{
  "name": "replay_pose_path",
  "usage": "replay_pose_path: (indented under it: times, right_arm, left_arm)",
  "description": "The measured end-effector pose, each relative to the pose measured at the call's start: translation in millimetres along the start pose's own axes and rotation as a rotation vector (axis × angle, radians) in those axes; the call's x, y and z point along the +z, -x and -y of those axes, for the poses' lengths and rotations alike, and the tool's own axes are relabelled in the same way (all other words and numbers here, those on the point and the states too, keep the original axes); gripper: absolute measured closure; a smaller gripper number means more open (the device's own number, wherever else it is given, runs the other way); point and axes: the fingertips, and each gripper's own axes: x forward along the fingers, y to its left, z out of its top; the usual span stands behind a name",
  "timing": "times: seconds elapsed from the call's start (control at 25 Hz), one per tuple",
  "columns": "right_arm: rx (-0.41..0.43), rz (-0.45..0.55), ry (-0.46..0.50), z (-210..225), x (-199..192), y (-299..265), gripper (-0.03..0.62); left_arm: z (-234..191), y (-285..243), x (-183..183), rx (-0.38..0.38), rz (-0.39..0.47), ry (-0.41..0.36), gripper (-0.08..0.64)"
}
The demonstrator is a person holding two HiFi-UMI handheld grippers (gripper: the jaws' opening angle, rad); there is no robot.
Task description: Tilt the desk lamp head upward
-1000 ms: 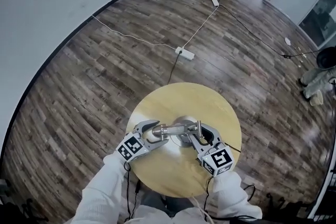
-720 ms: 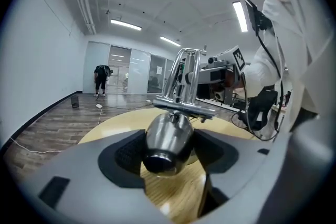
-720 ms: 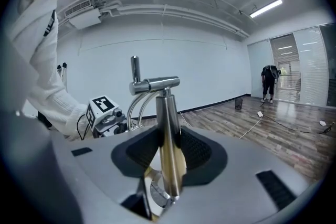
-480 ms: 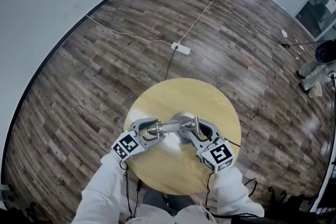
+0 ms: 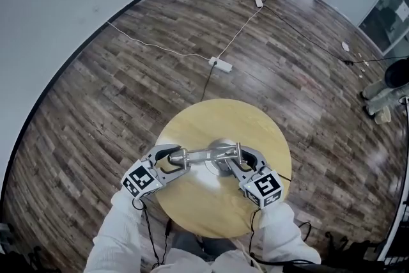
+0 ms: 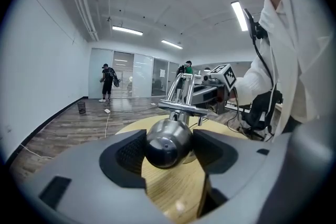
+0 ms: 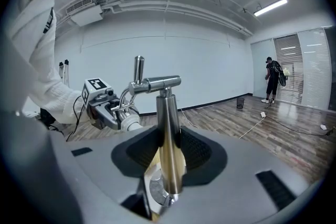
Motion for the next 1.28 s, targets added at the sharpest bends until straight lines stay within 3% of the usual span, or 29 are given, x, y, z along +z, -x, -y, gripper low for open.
replay_pose_path:
  times: [0.36, 0.68, 1.0, 1.28]
  right_arm:
    - [0.008, -0.016, -0.006, -3.5, -1.8, 1.6, 0.459]
    - [-0.002, -0.025, -0.006, -3.9, -3.6, 7.2, 0.459]
    - [-0.013, -0.035, -0.009, -5.8, -2.4, 5.7, 0.459]
    - [-0.015, -0.047, -0.01, -6.2, -0.9, 8.5, 0.459]
  left_arm:
    - [4.8, 39.1, 37.7, 0.025, 0.072, -0.01, 0.29]
    - [14.4, 75.6, 108.9, 0.053, 0.226, 0.007, 0.295]
    - [36.2, 92.0, 197.4, 0.042, 0.284, -0.177, 0.299]
    - [69.2, 66.4, 267.0, -0.036, 0.22, -0.318, 0.306]
